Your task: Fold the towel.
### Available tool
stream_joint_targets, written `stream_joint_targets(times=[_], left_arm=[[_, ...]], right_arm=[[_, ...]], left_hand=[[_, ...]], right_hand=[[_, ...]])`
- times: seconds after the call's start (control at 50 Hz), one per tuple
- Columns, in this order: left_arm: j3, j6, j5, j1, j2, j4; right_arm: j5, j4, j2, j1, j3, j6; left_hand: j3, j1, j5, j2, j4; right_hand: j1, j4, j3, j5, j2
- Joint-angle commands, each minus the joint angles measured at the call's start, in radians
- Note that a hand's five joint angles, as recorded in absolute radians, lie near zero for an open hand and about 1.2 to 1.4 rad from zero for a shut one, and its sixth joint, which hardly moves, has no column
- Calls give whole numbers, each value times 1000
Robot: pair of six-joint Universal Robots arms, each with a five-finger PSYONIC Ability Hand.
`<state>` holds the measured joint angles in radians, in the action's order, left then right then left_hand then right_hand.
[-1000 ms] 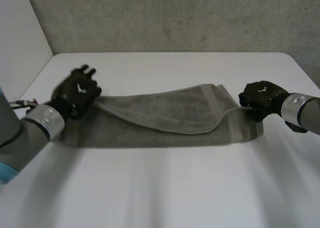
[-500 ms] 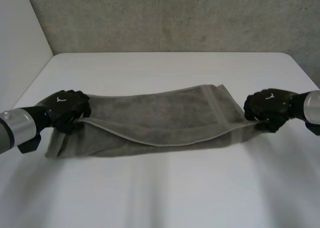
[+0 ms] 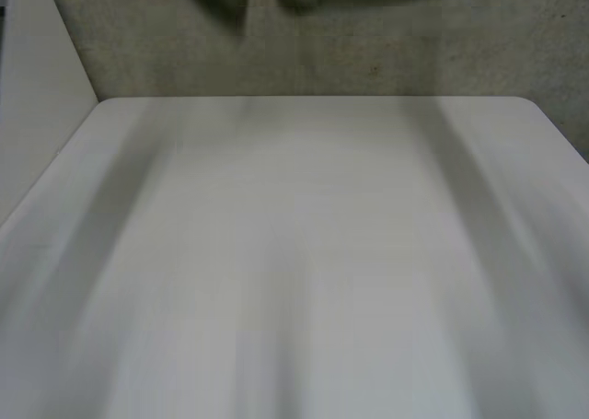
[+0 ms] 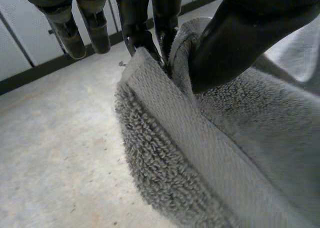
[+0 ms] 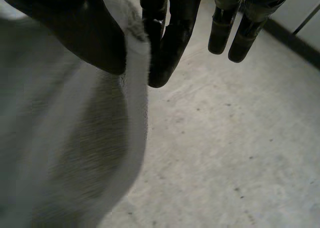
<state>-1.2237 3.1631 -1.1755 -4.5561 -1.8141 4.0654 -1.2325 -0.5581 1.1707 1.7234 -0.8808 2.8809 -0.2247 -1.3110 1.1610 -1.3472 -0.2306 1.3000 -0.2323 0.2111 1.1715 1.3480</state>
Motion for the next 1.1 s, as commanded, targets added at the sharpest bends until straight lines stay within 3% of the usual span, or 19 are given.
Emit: stream_joint_targets(times=[0.02,0.14,0.22,0.38,0.42,0.52,0.74,0.98,1.1], left_arm=[[-68,-14,192,-81,-37,-103],[-206,-8,293,-101,-148,-115],[-286,12,316,-101,-175,-114],[-441,239,373,-95,-240,-148],[-448,284,375,-93,-252,-178],[-439,432,375,-103,-275,-359],[-464,610,376,-113,-228,-580],[-537,629,390,-133,-127,-756],[-591,630,419,-132,-77,-845]], right_arm=[[189,202,-5,-62,-93,-17],[294,225,-16,-85,-280,-78],[312,245,-34,-97,-374,-152],[323,366,-121,-99,-541,-385],[317,429,-157,-100,-572,-498],[314,507,-174,-113,-589,-620],[309,599,-92,-149,-570,-624],[352,719,-5,-275,-575,-664],[409,832,6,-367,-584,-823]], left_hand=[[50,-85,61,-49,56],[50,-85,61,-49,56],[50,-85,61,-49,56],[50,-85,61,-49,56],[50,-85,61,-49,56],[50,-85,61,-49,56],[50,-85,61,-49,56],[50,-85,61,-49,56],[50,-85,61,-49,56]], right_hand=[[96,58,-37,50,48],[96,58,-37,50,48],[96,58,-37,50,48],[96,58,-37,50,48],[96,58,-37,50,48],[96,58,-37,50,48],[96,58,-37,50,48],[96,58,-37,50,48],[96,58,-37,50,48]])
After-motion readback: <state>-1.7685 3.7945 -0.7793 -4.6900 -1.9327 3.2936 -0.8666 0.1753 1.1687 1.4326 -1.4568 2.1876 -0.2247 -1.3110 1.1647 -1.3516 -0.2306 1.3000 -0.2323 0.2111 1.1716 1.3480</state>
